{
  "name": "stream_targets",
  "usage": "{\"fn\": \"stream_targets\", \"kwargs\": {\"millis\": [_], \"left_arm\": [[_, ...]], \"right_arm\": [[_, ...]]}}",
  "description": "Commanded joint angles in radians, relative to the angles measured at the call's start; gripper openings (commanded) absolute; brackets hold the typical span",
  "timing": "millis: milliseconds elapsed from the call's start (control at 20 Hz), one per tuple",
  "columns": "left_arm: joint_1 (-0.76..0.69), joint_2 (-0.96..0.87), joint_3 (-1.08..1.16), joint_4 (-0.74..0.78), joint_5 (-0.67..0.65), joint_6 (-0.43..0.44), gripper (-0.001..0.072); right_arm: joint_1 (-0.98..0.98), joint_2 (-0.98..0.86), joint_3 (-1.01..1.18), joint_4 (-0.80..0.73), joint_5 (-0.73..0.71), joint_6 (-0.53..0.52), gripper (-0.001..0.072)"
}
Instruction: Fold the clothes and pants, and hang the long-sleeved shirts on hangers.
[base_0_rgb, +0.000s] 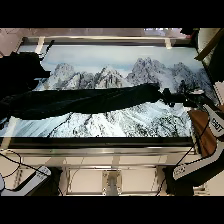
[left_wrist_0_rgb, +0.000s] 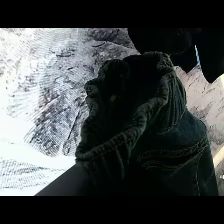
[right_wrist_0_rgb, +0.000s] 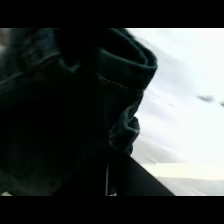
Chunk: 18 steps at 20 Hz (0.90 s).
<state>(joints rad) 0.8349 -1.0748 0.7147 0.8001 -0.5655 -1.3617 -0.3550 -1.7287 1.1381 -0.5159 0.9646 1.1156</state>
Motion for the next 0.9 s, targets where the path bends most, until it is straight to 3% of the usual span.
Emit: {"fn": "stream_targets", "kwargs": {"millis": [0,150,300,450,600,650,700,750,800,850], "left_arm": [[0.001,0.000,0.002,0.000,-0.001,0.000,0.0036],[0.001,0.000,0.005,0.000,-0.011,0.000,0.0036],[0.000,0.000,0.005,0.000,-0.031,0.001,0.0036],[0.000,0.000,0.005,0.001,-0.049,0.001,0.0036],[0.000,0.000,0.005,0.053,-0.109,0.001,0.0036],[0.000,0.000,0.005,0.092,-0.132,0.001,0.0037],[0.001,0.000,0.005,0.114,-0.150,0.001,0.0045],[0.002,0.002,0.005,0.113,-0.161,0.001,0.0202],[0.002,0.008,0.007,0.113,-0.159,0.009,0.0485],[0.002,0.019,0.019,0.113,-0.160,0.028,0.0610]], "right_arm": [[-0.014,0.021,0.050,0.131,0.058,-0.091,0.0031],[-0.078,0.108,0.166,0.019,0.161,-0.061,0.0031],[-0.133,0.231,0.202,-0.279,0.212,0.037,0.0031],[-0.146,0.288,0.106,-0.551,0.275,0.102,0.0031],[-0.141,0.291,-0.081,-0.553,0.272,0.098,0.0032],[-0.139,0.291,-0.140,-0.551,0.275,0.098,0.0057],[-0.139,0.294,-0.178,-0.551,0.284,0.097,0.0192],[-0.139,0.301,-0.195,-0.547,0.307,0.098,0.0394],[-0.140,0.320,-0.187,-0.546,0.336,0.098,0.0422],[-0.144,0.349,-0.169,-0.546,0.352,0.098,0.0422]]}}
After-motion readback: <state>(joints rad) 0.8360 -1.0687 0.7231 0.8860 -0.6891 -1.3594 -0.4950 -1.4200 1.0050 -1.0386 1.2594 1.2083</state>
